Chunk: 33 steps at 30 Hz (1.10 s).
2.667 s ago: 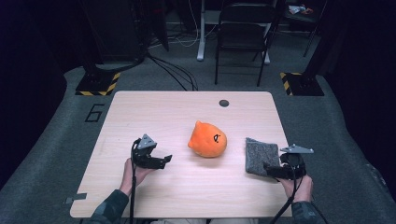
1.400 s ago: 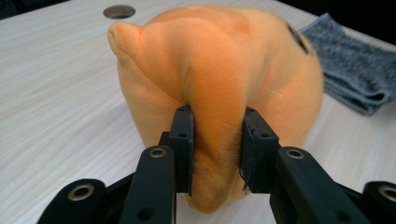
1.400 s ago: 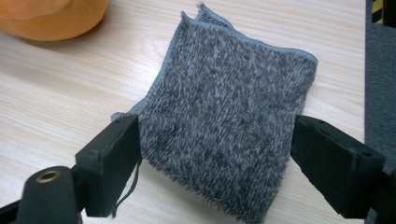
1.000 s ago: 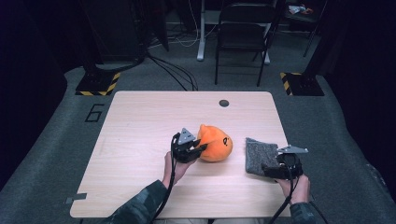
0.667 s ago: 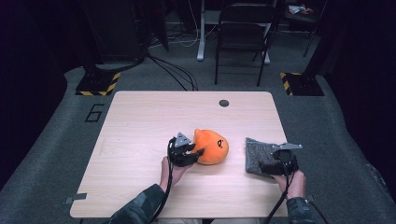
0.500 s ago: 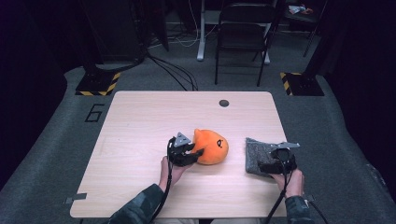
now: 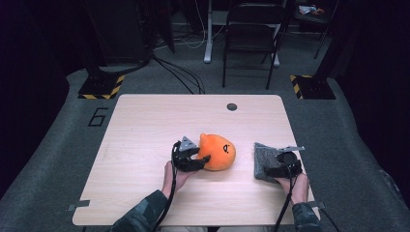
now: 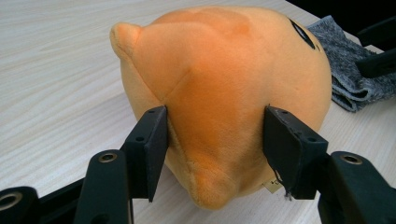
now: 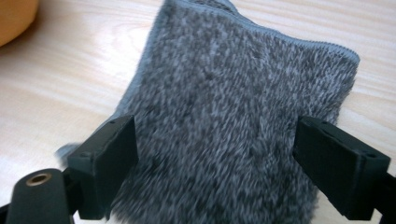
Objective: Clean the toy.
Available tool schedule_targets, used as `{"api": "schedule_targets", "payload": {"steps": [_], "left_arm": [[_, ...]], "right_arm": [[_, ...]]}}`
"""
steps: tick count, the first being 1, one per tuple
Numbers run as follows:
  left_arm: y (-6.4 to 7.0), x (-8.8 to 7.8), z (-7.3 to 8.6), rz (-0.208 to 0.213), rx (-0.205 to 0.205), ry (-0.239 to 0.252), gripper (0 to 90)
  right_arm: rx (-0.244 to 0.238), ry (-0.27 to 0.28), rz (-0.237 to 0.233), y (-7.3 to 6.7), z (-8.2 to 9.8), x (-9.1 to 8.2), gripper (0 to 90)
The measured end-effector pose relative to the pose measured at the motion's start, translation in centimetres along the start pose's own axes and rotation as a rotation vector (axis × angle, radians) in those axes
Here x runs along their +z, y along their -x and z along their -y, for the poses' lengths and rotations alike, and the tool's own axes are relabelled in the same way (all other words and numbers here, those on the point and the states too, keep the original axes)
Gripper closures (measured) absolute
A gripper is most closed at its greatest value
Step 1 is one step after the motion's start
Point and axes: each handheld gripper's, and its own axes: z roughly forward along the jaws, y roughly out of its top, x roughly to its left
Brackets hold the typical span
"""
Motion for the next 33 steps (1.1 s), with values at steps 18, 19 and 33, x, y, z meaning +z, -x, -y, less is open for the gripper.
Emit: {"api": "schedule_targets", "payload": {"steps": [18, 19, 33], "left_arm": [[0.2, -0.1, 0.5, 0.009, 0.025, -0.005, 53.4], [0.2, 0.0, 0.6, 0.005, 0.024, 0.001, 53.5], [0.0, -0.1, 0.6, 0.012, 0.028, 0.001, 53.1]], "right_arm": [[-0.051, -0.005, -0.029, 0.0, 0.6, 0.9, 69.3], [-0.041, -0.008, -0.027, -0.1, 0.6, 0.9, 71.7], [0.010, 0.145, -0.078, -0.1, -0.7, -1.9, 76.0]]}}
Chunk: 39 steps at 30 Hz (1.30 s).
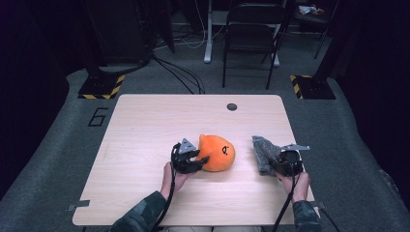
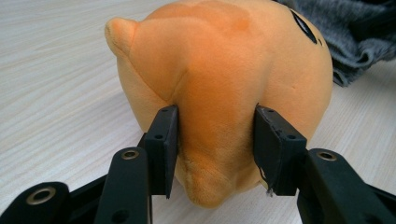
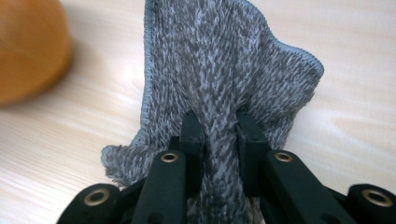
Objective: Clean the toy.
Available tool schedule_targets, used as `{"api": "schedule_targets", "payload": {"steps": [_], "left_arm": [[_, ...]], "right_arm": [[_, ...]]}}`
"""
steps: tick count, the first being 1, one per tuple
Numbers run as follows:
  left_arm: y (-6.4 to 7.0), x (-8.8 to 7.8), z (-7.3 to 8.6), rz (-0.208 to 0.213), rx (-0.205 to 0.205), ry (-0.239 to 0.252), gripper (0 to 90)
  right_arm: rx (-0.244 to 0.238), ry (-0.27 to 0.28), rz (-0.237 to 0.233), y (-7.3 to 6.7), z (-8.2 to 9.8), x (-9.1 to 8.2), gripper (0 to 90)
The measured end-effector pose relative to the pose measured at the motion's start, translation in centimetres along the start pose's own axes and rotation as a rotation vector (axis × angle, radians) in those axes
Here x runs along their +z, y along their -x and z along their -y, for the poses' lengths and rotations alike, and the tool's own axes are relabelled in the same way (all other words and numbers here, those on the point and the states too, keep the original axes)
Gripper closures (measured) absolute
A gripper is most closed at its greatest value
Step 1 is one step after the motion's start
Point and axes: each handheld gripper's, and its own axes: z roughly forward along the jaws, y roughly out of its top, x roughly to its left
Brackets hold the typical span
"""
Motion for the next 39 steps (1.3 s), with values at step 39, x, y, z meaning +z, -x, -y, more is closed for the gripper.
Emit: {"api": "schedule_targets", "payload": {"steps": [39], "left_arm": [[-0.1, -1.4, 0.3, 0.006, 0.008, 0.039, 33.2]], "right_arm": [[-0.192, -0.025, -0.162, -12.0, -6.5, 3.0, 74.9]]}}
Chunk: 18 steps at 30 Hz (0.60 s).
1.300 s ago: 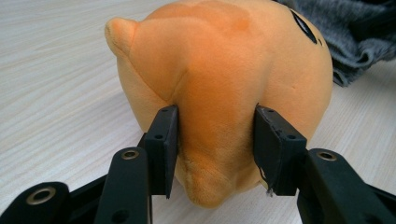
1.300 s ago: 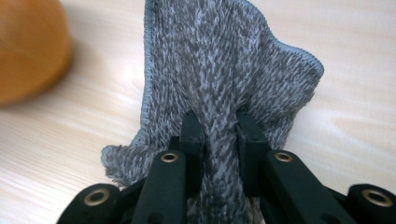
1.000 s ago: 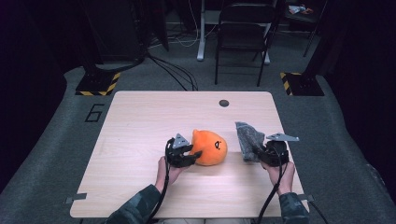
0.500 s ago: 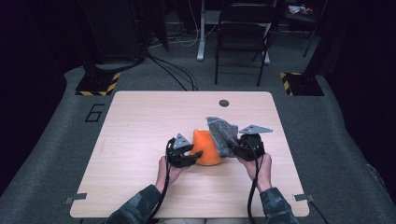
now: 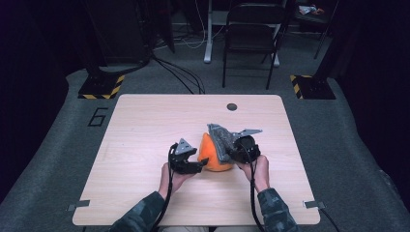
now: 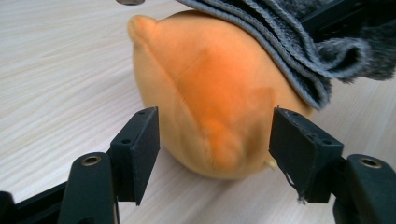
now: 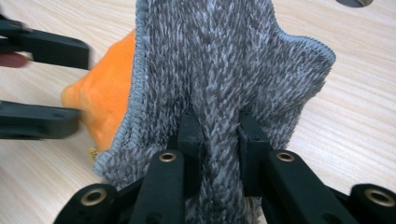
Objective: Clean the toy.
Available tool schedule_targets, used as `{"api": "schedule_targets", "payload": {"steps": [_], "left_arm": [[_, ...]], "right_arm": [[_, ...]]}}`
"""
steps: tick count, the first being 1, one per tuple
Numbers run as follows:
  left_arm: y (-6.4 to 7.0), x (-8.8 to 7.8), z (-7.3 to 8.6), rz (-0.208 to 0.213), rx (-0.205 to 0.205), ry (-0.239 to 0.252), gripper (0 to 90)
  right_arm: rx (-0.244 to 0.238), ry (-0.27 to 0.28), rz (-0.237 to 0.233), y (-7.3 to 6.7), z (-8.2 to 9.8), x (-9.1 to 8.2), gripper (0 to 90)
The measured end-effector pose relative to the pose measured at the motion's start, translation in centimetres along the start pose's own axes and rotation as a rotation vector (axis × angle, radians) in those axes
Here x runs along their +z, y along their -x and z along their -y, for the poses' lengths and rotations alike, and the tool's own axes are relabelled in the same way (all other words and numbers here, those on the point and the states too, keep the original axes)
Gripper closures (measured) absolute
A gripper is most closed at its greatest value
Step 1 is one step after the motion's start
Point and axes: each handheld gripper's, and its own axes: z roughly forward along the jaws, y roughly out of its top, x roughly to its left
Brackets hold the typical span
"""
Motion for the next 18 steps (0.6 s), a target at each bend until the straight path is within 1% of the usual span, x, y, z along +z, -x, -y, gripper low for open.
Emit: {"api": "schedule_targets", "payload": {"steps": [1, 2, 4, 6, 7, 8, 9, 10, 12, 13, 14, 15, 16, 17, 18], "left_arm": [[0.0, -0.3, 0.1, -0.009, 0.010, -0.001, 33.4], [0.0, -0.4, 0.3, -0.019, 0.006, 0.004, 33.9], [-0.2, -0.3, 0.6, -0.008, -0.020, -0.001, 35.2], [-0.1, -0.1, 0.9, 0.004, -0.040, -0.006, 40.1], [0.1, 0.1, 1.1, 0.011, -0.046, -0.003, 44.3], [0.4, 0.3, 1.2, 0.002, -0.039, -0.007, 49.3], [0.6, 0.6, 1.2, 0.000, -0.031, -0.009, 55.2], [0.7, 0.7, 1.2, -0.005, -0.025, -0.001, 59.4], [0.8, 0.8, 1.2, -0.009, -0.010, 0.010, 66.9], [0.5, 0.8, 1.1, 0.001, -0.012, 0.019, 69.4], [0.5, 0.8, 1.1, 0.001, -0.012, 0.019, 72.7], [0.4, 0.8, 1.1, 0.005, -0.015, 0.024, 72.7], [0.4, 0.8, 1.1, 0.010, -0.018, 0.037, 73.6], [0.5, 0.8, 1.1, 0.016, -0.016, 0.036, 74.2], [0.7, 0.8, 1.0, 0.020, -0.006, 0.039, 74.5]], "right_arm": [[0.003, 0.001, -0.003, 0.2, 0.1, 0.0, 74.9], [0.019, 0.001, -0.005, 0.3, 0.2, 0.0, 74.9], [0.020, 0.000, -0.010, 0.4, 0.3, 0.0, 74.8], [0.016, -0.004, -0.007, 0.3, 0.2, 0.0, 74.6], [0.017, -0.008, -0.008, 0.2, 0.2, 0.0, 74.5], [0.005, -0.008, -0.005, 0.2, 0.2, 0.0, 74.4], [0.003, -0.012, -0.011, 0.1, 0.2, 0.0, 74.1], [-0.004, -0.011, -0.009, 0.2, 0.1, 0.0, 74.0], [0.014, -0.005, -0.007, 0.2, 0.0, -0.3, 74.0], [0.012, 0.011, -0.004, 0.3, -0.1, -0.5, 74.1], [0.012, 0.011, -0.004, 0.3, -0.1, -0.5, 74.1], [-0.013, 0.030, 0.004, -0.1, -0.4, -1.1, 74.3], [-0.017, 0.042, -0.005, -0.5, -0.6, -1.4, 74.3], [-0.033, 0.057, -0.021, -0.9, -0.8, -1.6, 74.3], [-0.040, 0.067, -0.025, -1.3, -1.0, -1.7, 74.2]]}}
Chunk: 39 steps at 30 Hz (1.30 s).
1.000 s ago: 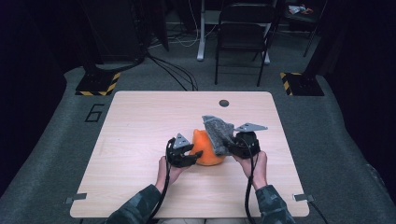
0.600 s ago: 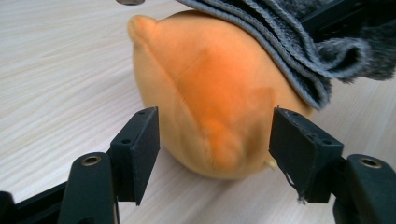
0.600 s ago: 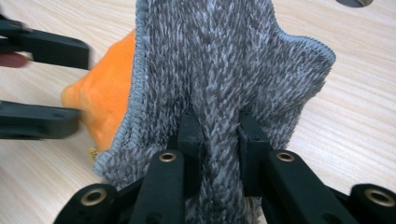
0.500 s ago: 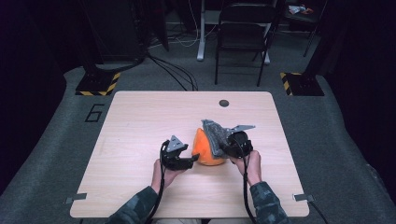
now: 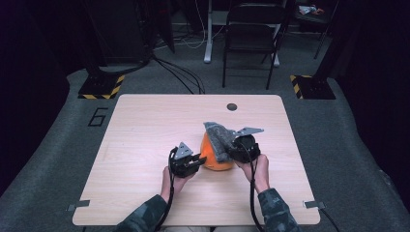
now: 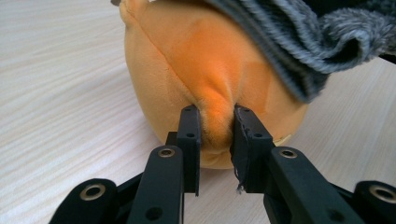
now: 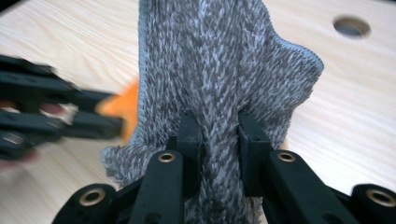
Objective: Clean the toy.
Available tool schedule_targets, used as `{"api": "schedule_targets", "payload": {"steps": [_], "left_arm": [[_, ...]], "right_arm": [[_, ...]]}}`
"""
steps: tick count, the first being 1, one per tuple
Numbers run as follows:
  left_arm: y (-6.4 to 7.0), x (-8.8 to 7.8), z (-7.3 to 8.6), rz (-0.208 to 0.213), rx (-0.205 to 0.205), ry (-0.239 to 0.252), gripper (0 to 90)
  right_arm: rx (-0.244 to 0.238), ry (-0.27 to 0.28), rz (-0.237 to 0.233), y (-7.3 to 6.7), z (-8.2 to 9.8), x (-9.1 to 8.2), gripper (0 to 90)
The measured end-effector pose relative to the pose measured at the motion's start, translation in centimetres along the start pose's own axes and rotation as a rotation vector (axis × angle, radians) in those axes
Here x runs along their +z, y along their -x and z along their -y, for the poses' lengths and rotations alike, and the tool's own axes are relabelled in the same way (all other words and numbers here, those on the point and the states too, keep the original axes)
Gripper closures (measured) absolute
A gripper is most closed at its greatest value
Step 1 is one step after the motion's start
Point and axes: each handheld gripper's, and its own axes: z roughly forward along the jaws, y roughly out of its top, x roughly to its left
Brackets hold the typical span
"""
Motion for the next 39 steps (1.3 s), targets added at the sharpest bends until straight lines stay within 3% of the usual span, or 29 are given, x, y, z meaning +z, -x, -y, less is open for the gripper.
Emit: {"api": "schedule_targets", "payload": {"steps": [4, 8, 9, 10, 11, 13, 16, 17, 21, 24, 27, 39], "left_arm": [[0.9, -0.1, -0.3, 0.006, 0.056, 0.016, 75.5], [1.5, 0.0, -0.3, 0.015, 0.092, 0.015, 76.4], [1.5, 0.0, -0.4, 0.020, 0.103, 0.011, 76.5], [1.6, 0.1, -0.4, 0.021, 0.107, 0.014, 76.6], [1.6, 0.1, -0.4, 0.022, 0.111, 0.017, 76.6], [1.8, 0.2, -0.5, 0.027, 0.124, 0.019, 76.7], [1.9, 0.2, -0.5, 0.035, 0.152, 0.008, 76.6], [1.9, 0.3, -0.5, 0.042, 0.147, 0.004, 76.6], [1.8, 0.4, -0.4, 0.038, 0.140, -0.002, 76.6], [1.7, 0.4, -0.3, 0.030, 0.145, -0.010, 76.8], [1.7, 0.3, -0.4, 0.032, 0.147, -0.014, 76.8], [1.3, 0.2, -0.2, 0.041, 0.138, -0.020, 75.9]], "right_arm": [[-0.055, 0.017, 0.000, -2.2, -0.5, 0.1, 73.5], [-0.068, 0.003, 0.024, -2.6, -0.2, 0.8, 69.2], [-0.073, 0.005, 0.033, -2.4, 0.0, 0.9, 65.2], [-0.040, 0.008, 0.047, -2.5, 0.0, 1.0, 61.2], [-0.040, 0.012, 0.045, -2.4, 0.0, 1.0, 52.4], [-0.045, 0.032, 0.085, -2.3, 0.0, 0.9, 36.5], [-0.043, 0.056, 0.069, -2.1, 0.3, 1.3, 29.4], [-0.040, 0.053, 0.063, -2.1, 0.4, 1.5, 31.1], [-0.058, 0.056, 0.058, -2.0, 0.9, 1.8, 59.1], [-0.068, 0.052, 0.064, -1.9, 1.0, 1.8, 67.6], [-0.073, 0.046, 0.072, -1.7, 1.0, 1.6, 70.2], [0.022, 0.033, 0.104, 0.8, 1.8, 0.9, 73.4]]}}
